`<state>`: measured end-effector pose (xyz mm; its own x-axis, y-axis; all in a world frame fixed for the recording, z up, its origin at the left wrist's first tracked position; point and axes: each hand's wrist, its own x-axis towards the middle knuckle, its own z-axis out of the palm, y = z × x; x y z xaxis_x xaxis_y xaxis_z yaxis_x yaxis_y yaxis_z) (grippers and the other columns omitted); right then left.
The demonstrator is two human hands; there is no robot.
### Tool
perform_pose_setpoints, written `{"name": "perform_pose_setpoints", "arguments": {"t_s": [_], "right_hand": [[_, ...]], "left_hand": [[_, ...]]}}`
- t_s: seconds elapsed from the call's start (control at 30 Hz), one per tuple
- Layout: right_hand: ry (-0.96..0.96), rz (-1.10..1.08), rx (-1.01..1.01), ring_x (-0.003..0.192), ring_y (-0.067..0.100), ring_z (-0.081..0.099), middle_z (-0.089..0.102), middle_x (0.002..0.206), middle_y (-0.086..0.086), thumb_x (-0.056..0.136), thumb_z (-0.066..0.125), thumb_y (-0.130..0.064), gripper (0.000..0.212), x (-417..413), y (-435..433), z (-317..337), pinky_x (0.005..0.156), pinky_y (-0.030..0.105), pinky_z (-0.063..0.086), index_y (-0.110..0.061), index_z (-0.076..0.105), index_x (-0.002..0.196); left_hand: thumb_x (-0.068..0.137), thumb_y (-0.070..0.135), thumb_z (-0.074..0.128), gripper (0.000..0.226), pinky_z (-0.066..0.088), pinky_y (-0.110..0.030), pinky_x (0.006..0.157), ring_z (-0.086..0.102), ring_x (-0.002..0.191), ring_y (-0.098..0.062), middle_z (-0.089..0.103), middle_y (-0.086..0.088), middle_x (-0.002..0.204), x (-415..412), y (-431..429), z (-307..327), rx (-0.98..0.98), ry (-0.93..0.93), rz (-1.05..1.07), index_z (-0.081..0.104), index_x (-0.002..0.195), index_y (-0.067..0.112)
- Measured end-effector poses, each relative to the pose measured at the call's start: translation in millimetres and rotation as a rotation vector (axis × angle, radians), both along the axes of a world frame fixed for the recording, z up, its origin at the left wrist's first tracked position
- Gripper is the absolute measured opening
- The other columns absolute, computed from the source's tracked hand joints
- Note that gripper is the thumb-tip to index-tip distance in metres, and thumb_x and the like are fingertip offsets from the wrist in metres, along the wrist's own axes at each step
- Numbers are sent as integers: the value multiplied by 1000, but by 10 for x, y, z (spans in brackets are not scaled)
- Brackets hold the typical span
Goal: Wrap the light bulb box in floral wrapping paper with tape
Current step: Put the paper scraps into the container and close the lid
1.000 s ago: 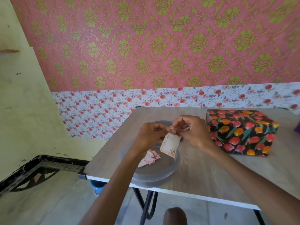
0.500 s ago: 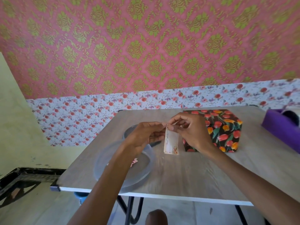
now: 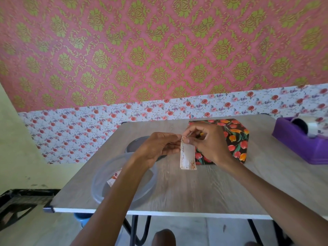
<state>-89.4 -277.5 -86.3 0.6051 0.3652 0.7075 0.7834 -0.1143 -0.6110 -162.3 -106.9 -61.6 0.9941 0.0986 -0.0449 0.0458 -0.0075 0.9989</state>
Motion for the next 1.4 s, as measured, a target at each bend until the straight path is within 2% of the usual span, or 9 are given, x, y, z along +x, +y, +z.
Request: {"name": "perform_pose_setpoints", "arguments": {"t_s": [0.23,0.37,0.47,0.53,0.63,0.93,1.13,1.33,1.4], "right_hand": [[-147,-11,-77,80,13,62,68,84,-6,74,83,-16,11,36,-40,4,70,34,51,-16,72,78],[-209,24,-113,87,15,57,61,89,-3,76,81,-11,15,47,-62,-21,71,29,49,-18,69,78],[-235,37,-114,89,17,59,64,88,-2,77,79,-6,12,40,-105,-38,72,35,51,-12,68,80],[-240,44,-110,88,19,61,67,86,-1,79,77,-4,11,49,-143,-53,74,40,50,-10,68,82],[-206,34,-55,84,19,63,68,83,-2,81,75,-2,9,48,-209,-49,73,42,52,-8,68,83],[-79,-188,275,81,6,64,67,83,-3,85,69,1,10,-19,-283,63,69,19,52,-7,64,86],[123,-275,78,74,5,62,67,82,-6,78,76,-2,20,75,-321,73,59,18,51,-16,65,87],[143,-322,29,72,2,57,64,83,-6,65,90,-17,38,62,-318,-26,60,9,46,-14,63,93],[140,-333,26,73,2,57,64,84,-7,64,91,-20,41,72,-316,-17,59,9,45,-14,63,93]], "left_hand": [[97,21,59,23,52,-16,62,69,70,-10,75,-6,82,59,-119,-3,131,-10,73,74,93,4],[97,24,60,29,39,-20,55,59,57,-9,69,1,61,115,-124,-26,275,58,183,67,75,6],[97,23,59,25,33,-19,47,53,49,-8,62,2,51,144,-98,-47,381,105,225,66,86,2],[96,21,59,25,38,-15,44,55,50,-7,62,-2,56,179,-58,-67,438,108,257,67,87,-1],[92,16,62,24,53,-25,63,56,61,-14,59,-5,66,246,36,-141,470,79,304,61,70,7],[91,28,61,38,37,-23,58,51,69,-17,47,0,64,320,152,-338,1316,140,393,44,62,11],[90,17,61,15,42,-26,64,63,79,-22,59,-8,79,365,196,-450,1361,110,328,63,81,5],[97,15,49,22,46,-25,69,61,77,-21,69,-8,95,440,187,-422,1367,13,284,69,89,8],[97,10,49,21,46,-22,74,61,83,-16,64,1,96,440,120,-358,1185,-57,274,69,95,13]]}}
